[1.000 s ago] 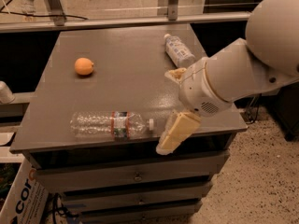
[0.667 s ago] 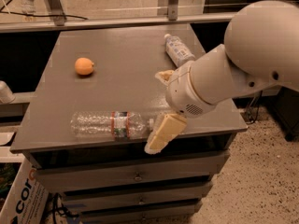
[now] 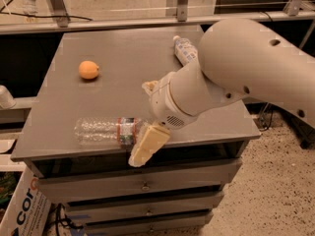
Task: Pick water bottle
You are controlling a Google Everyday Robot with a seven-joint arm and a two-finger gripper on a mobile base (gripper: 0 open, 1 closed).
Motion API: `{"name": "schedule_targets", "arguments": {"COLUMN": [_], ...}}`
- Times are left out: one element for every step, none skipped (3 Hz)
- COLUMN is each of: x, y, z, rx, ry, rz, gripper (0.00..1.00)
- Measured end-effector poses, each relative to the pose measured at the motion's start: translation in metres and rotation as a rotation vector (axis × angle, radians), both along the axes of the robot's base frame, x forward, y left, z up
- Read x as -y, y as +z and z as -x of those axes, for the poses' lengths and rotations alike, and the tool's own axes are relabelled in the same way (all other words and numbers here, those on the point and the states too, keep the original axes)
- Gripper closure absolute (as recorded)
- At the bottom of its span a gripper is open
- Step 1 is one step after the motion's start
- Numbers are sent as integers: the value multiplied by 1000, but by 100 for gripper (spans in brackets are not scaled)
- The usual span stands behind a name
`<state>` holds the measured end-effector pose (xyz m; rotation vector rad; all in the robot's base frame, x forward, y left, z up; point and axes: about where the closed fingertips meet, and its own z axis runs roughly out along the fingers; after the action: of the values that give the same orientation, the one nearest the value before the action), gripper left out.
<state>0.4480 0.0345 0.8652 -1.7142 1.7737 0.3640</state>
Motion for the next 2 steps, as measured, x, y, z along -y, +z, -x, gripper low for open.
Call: {"name": "schedule_targets", "arguments": {"x": [-16,-31], "y": [-12,-24], "z": [-1,-2], "rx": [-20,-34], "ry": [8,19], "rz": [-9,-12], "gripper": [0,0]}}
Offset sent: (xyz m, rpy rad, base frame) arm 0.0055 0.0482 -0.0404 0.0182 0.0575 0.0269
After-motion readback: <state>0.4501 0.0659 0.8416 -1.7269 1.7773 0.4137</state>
